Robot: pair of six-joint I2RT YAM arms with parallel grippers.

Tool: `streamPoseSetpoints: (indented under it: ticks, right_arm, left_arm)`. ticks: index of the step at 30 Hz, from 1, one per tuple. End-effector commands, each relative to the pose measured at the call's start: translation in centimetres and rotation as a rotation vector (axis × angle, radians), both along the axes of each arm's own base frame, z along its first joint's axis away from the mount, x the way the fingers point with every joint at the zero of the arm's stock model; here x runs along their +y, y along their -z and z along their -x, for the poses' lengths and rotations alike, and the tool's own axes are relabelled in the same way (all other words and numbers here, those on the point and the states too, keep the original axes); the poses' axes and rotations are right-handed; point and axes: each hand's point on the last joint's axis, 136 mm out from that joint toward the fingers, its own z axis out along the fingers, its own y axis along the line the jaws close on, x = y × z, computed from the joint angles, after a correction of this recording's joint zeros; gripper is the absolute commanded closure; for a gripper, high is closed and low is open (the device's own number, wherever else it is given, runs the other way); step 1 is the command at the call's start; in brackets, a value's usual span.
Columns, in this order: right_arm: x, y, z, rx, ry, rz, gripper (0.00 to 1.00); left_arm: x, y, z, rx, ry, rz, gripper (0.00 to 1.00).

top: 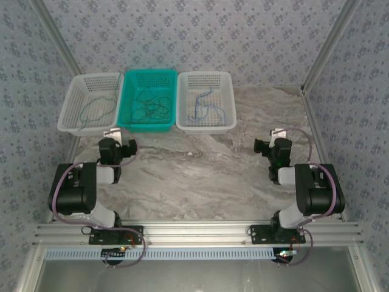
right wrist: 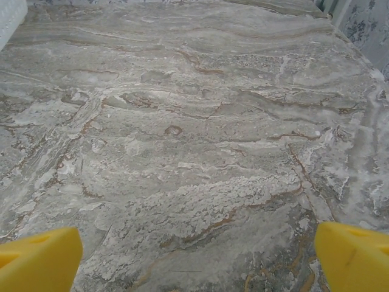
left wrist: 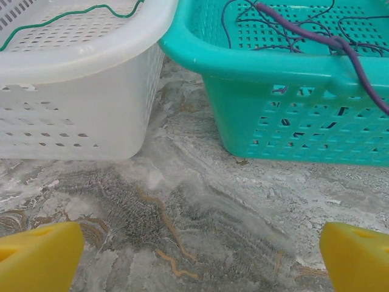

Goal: Untangle the cables

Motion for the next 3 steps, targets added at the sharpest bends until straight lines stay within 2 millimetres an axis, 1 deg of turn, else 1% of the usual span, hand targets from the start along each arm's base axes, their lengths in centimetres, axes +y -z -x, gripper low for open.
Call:
streamPoseSetpoints:
  ticks: [1, 3]
  right_arm:
    - [-0.11, -0.77, -0.54, -0.021, -0.015, 0.004, 0.0]
    - [-0.04, -0.82, -0.48, -0.023, -0.016, 0.007, 0.0]
  left_arm:
    - [-0.09, -1.26, -0.68, -0.037, 0.005, -0.011, 0.01]
    - [-0.1, -1.23, -0.65, -0.035, 0.006, -0.01, 0.01]
